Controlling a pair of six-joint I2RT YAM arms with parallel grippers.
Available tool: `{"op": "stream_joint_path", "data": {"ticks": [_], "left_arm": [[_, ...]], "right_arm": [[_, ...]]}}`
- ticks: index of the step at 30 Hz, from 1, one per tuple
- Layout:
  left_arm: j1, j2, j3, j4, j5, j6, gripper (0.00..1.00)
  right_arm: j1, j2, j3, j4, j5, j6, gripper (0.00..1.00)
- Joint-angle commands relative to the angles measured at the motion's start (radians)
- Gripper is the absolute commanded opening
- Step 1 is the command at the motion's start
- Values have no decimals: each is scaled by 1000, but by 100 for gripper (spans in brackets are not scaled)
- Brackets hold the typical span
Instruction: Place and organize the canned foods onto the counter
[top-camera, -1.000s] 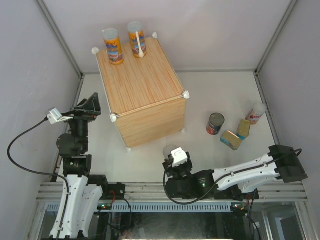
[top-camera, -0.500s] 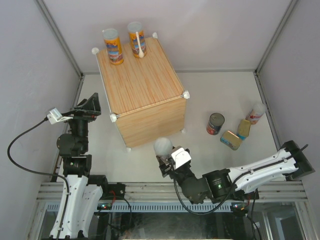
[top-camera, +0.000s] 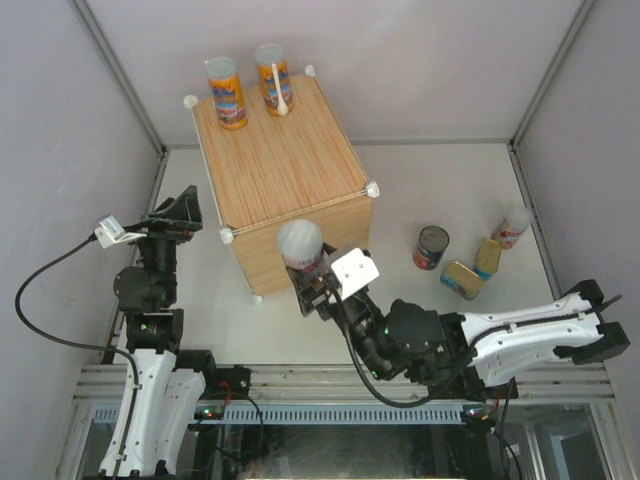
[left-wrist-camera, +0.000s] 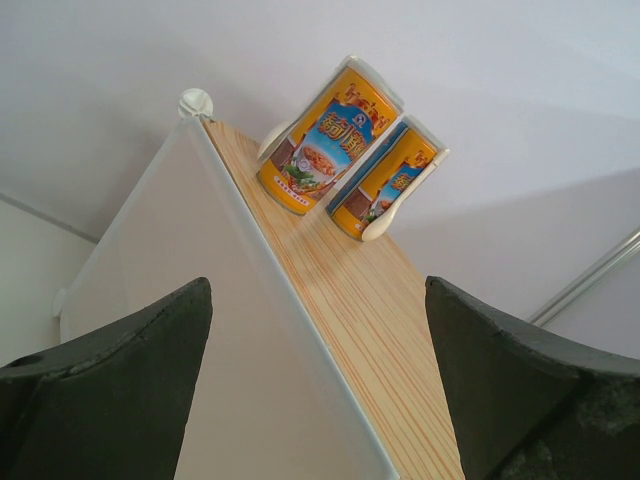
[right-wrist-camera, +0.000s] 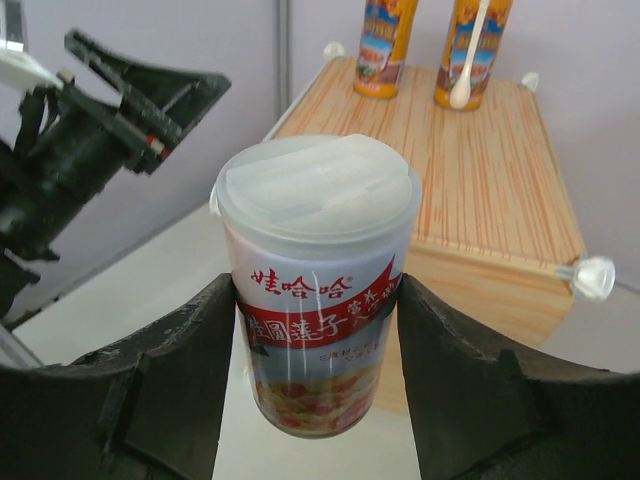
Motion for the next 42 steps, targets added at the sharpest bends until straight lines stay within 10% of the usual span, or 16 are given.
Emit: {"op": "stream_joint_path", "data": {"ticks": [1,22,42], "left_arm": [[6,-1,-20,23,21,-9,91],[6,11,-13,22,25,4,91],[4,32,-3,5,17,31,91]], "right_arm": [[-102,27,158,12,-175,-25,0],[-597,439,612,-33,-676,114,0],[-775,728,767,223,-812,197,0]]}}
